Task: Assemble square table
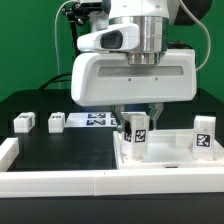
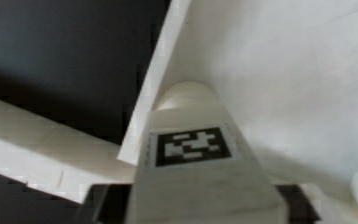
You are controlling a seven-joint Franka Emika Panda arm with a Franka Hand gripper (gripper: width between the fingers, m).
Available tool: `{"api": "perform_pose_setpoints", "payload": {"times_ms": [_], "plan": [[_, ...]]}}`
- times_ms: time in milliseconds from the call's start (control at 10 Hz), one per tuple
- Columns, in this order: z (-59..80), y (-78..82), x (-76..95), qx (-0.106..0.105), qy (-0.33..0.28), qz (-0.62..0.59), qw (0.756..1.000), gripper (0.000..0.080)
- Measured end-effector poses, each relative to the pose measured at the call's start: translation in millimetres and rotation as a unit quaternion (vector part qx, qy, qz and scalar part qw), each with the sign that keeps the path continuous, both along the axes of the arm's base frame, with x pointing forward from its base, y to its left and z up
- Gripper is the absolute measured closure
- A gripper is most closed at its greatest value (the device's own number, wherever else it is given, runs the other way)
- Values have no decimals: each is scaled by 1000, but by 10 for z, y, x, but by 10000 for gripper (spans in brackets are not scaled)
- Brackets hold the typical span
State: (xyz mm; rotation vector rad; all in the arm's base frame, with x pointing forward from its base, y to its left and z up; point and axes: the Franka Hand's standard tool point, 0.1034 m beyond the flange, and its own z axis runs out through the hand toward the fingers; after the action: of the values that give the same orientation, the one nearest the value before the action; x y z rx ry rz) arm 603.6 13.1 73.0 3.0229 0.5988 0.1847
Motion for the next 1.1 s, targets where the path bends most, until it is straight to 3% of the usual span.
{"api": "perform_pose_setpoints", "payload": {"times_ms": [300, 600, 800, 1100], "plan": [[0, 0, 0, 2, 0, -12, 1000, 511], [-2, -21, 2, 22, 2, -135, 991, 511], [-2, -13, 2, 36, -1, -229, 973, 511], [-7, -21, 0, 57, -5, -382, 922, 509]]}}
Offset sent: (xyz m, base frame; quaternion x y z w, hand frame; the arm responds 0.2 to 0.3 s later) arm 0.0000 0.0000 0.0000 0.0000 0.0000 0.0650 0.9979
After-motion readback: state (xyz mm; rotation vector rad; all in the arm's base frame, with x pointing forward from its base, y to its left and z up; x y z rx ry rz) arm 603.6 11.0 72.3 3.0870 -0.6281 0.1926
